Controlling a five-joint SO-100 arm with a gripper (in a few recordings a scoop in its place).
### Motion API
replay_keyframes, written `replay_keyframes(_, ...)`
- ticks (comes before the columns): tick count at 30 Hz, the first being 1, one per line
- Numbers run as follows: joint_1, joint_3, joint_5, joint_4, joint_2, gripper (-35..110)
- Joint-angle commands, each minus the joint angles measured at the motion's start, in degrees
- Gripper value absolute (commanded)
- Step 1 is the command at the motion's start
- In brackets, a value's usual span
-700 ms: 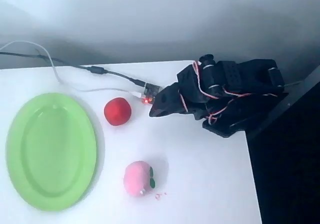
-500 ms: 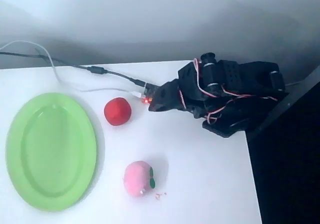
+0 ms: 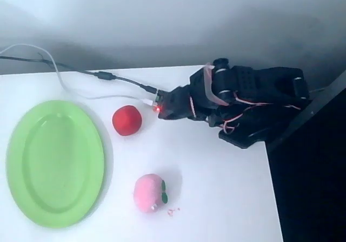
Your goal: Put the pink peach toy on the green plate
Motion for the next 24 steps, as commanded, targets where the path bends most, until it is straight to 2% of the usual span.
replay_keyframes(1, -4.3, -12.1, -0.1, -3.4, -11.3, 0)
replay_keyframes(4, -7.3, -27.8, 0.6, -2.5, -26.1, 0)
replay_keyframes(9, -9.0, -58.4, -2.1, 11.2, -45.9, 0)
replay_keyframes(12, -10.5, -69.6, 0.4, 12.5, -53.5, 0)
replay_keyframes(13, -11.9, -71.7, 5.1, 12.8, -55.2, 0)
replay_keyframes(15, -14.4, -72.1, 11.2, 12.2, -56.9, 0)
replay_keyframes(17, -15.9, -69.6, 10.8, 12.3, -56.6, 0)
replay_keyframes(18, -17.1, -68.7, 15.6, 11.9, -56.3, 5)
replay_keyframes(19, -18.3, -67.1, 20.9, 10.5, -55.7, 17)
replay_keyframes(24, -24.4, -59.7, 25.7, 6.7, -52.8, 34)
